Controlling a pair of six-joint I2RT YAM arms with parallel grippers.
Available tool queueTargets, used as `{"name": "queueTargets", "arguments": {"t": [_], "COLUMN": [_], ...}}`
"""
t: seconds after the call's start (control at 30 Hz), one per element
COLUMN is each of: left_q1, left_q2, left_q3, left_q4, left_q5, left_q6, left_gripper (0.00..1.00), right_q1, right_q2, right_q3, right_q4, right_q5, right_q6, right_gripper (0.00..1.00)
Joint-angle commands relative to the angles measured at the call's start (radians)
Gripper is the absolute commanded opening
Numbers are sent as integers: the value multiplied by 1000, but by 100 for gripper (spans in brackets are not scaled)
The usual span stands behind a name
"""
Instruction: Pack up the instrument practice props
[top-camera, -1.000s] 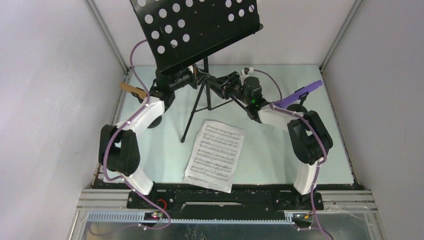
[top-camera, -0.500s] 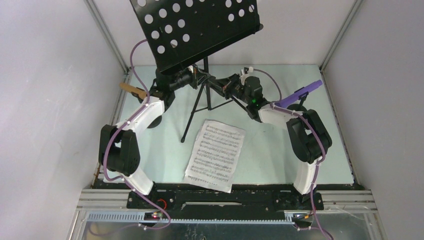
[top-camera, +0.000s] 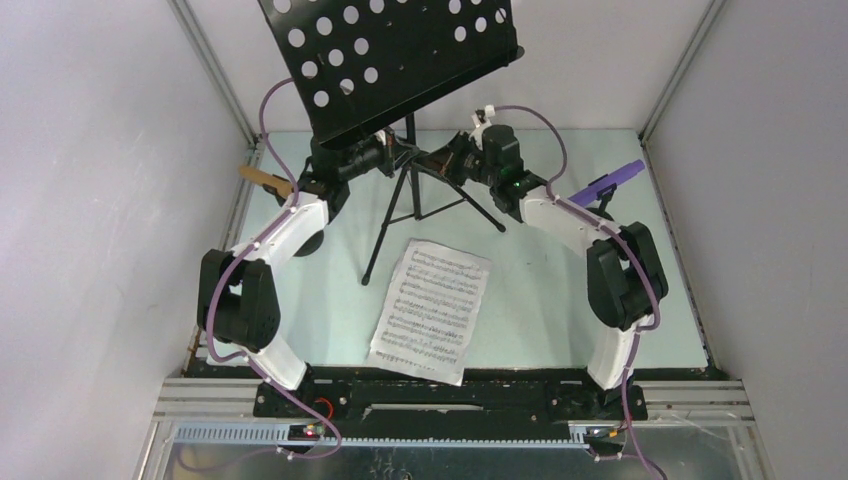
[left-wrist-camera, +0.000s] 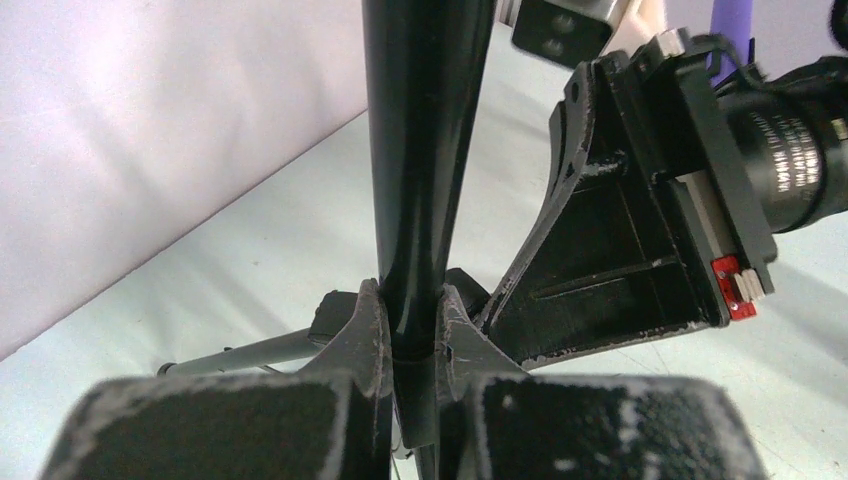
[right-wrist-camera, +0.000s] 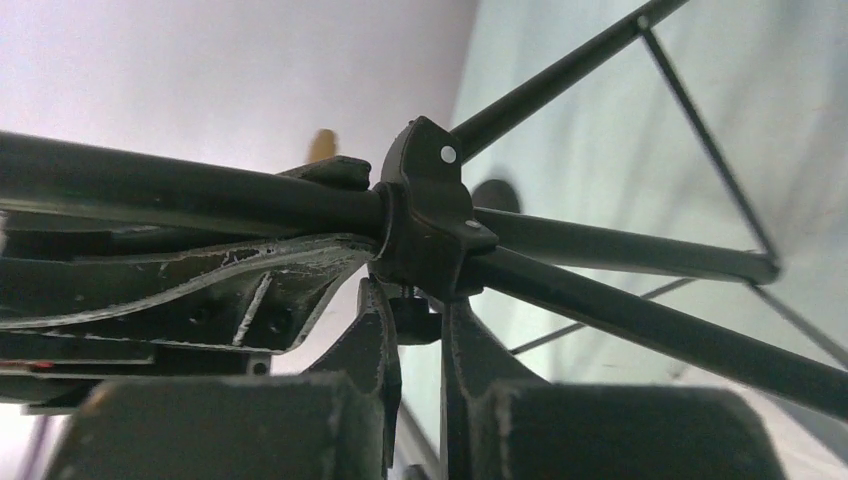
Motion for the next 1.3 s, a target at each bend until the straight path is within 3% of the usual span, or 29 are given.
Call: {"name": "queueTargets", "arguments": {"t": [0.0,0.37,0.6,0.87,1.03,1.27], "left_q1": [-27,-27,-29,-29,-28,-22], "left_q2": [21,22,32,30,34,35], "left_q3": [40,45,49,49,48,45], "left_q4": [-58,-63,-63,-66,-65,-40], "left_q5": [62,61,61,57,56,63], "left_q6": [46,43,38,44,41,9], "left_gripper": [6,6,5,4,4,4], "right_q1": [97,218,323,392,452,493], "right_q2": [-58,-85,-105,-122,-123,-93], "right_q3": [148,216,202,129,20,-50], "right_q4": [-234,-413,-432,-373,-206,-7], "right_q5": [83,334,587,697,846,1005], "right_q6": [-373,-738,-1129,-1527,-1817,-2028], "right_gripper": [0,0,0,0,0,0]}}
